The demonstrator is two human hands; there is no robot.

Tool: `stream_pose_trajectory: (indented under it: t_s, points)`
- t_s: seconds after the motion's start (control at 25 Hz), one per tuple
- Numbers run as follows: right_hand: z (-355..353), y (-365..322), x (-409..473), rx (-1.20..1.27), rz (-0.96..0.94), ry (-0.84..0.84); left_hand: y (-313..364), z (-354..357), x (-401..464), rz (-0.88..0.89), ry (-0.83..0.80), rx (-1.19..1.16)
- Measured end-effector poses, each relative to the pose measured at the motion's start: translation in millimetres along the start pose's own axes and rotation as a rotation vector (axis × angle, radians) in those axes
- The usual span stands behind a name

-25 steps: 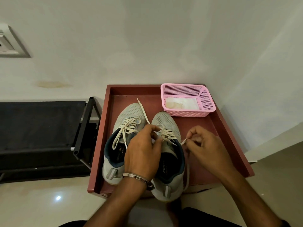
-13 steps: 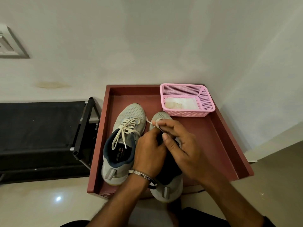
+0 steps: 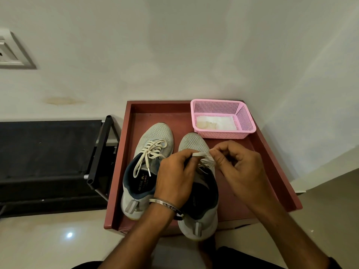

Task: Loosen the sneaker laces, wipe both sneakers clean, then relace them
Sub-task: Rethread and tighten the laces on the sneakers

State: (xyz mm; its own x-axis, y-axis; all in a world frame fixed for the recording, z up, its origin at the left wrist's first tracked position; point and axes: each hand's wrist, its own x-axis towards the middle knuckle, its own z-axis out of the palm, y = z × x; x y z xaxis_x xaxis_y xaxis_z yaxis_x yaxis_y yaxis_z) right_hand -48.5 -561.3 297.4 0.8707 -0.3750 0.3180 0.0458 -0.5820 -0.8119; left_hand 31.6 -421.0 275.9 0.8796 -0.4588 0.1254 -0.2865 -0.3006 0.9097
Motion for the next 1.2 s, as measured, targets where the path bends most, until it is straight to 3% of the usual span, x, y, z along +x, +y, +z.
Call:
stream_pose_trajectory:
  t_s: [0.12,0.24,0.56,0.64,0.84,1.04,1.2]
  points:
    - [0.9,-7.7,-4.3,0.105,0.155,-0.173,-2.7,-1.6,4.7,-0.135,-0.020,-0.241]
    - [4.6,-5.2,-5.2,-0.049,0.191,-0.175,-1.2,-2.7,3.7,-0.112,-0.038,-0.304]
    - [8.0,-8.0,-7.2,-0.465,0.026,-0.110,2.4,-7.3,-1.5,0.300,0.026,0.203]
    - [7.3,-3.9,-6.0,-0.477,-0.043,-0.086,1.4,-6.8,-1.5,0.307,0.046,0.279]
    - [1.7,-5.5,-3.8,-0.099,-0.092,-0.129,-0.2,-1.7,-2.2,0.237,0.118,0.299]
    - [3.6,-11.5,-7.1,0.008,0.072,-0.111,1.3,1.2,-3.6,0.228,0.161,0.238]
    - [-1.6,-23.3,-3.5,0.355,0.299,-0.183,0.3,2.4,-3.5,0.217,0.194,0.143]
